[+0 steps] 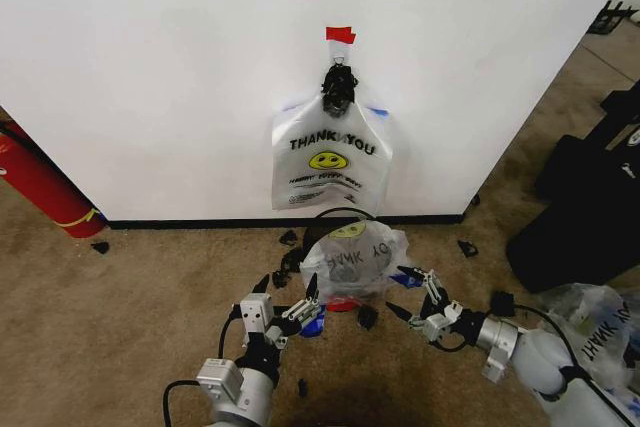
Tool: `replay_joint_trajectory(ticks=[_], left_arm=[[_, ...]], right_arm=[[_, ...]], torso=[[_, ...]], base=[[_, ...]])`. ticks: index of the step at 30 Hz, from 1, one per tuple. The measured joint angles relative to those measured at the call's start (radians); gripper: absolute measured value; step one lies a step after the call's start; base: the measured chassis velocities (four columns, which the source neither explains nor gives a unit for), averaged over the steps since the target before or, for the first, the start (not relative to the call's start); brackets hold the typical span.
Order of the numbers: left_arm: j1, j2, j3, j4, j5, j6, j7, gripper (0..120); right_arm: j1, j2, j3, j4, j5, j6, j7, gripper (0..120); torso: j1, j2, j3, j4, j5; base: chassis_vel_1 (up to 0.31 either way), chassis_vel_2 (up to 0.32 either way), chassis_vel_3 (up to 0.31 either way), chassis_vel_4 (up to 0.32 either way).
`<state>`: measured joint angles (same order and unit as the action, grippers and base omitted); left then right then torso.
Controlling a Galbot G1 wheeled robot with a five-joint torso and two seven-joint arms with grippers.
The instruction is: Pick up the garbage bag from the wall and place it over the trash bin.
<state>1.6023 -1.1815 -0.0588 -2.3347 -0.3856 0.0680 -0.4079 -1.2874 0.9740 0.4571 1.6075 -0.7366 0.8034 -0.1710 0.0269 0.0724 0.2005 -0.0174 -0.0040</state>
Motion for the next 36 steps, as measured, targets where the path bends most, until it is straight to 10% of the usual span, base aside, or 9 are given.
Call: replay_joint_trajectory(ticks=[36], left_arm=[[-0.008, -0.013, -0.008, -0.002, -0.005, 0.005, -0.003, 100]], right_arm=[[0.066, 0.074, -0.03, -0.005, -0.007, -0.063, 0.077, 100]], torso=[[0.0, 0.0, 0.0, 0.0, 0.0001]], base=[[0.0, 0.0, 0.0, 0.0]])
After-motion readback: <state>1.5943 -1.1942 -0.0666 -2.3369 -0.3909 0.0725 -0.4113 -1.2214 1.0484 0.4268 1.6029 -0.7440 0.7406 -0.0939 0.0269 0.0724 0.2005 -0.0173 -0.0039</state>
